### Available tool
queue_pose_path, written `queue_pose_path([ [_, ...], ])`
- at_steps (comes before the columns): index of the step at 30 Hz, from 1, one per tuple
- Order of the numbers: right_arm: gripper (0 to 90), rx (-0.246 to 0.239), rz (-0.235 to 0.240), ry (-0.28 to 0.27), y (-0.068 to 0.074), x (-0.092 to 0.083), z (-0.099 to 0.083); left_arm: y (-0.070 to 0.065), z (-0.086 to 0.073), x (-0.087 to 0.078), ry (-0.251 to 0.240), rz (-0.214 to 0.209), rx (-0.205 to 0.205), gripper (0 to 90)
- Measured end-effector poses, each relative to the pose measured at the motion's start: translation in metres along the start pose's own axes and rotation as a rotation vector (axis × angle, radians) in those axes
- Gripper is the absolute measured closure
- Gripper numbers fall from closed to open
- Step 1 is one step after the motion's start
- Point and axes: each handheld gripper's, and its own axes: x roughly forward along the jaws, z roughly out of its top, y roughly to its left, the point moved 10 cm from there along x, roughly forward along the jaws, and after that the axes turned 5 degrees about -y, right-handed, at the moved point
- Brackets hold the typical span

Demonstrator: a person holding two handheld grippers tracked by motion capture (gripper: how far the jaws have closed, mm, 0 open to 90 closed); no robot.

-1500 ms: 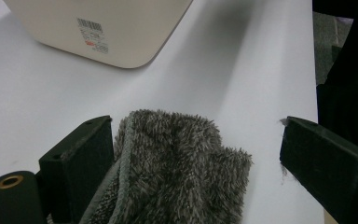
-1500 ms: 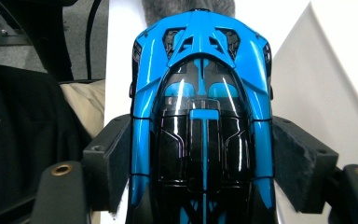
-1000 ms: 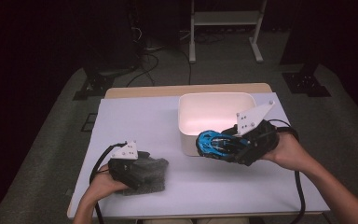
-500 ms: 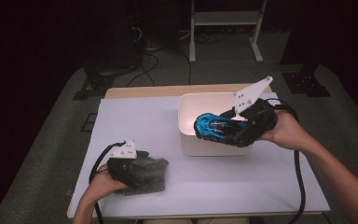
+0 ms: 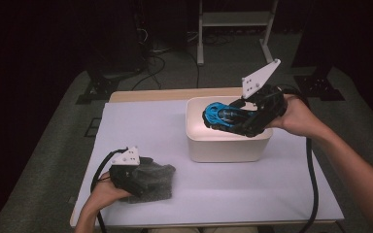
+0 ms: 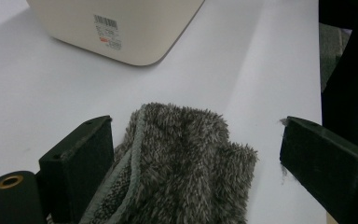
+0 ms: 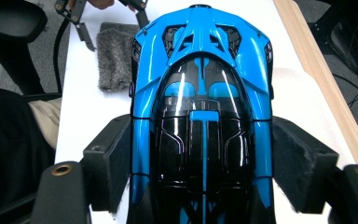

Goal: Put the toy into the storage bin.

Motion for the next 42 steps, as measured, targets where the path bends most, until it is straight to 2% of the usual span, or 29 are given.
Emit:
queue_pose_path([
  [11,27.0,0.012,0.000,-0.003,-0.025,0.000,0.007,0.000,-0.001,-0.001,-0.003,0.006,-0.005,9.3],
  [16,27.0,0.024,0.006,-0.002,-0.035,0.004,0.005,0.000,0.000,0.002,-0.003,0.002,-0.005,9.3],
  [28,27.0,0.045,0.018,0.025,-0.050,0.019,-0.005,0.000,0.001,0.002,-0.013,0.000,-0.006,9.3],
  [42,27.0,0.055,0.040,0.055,-0.059,0.038,-0.015,0.002,0.000,-0.002,-0.009,0.009,0.003,9.4],
])
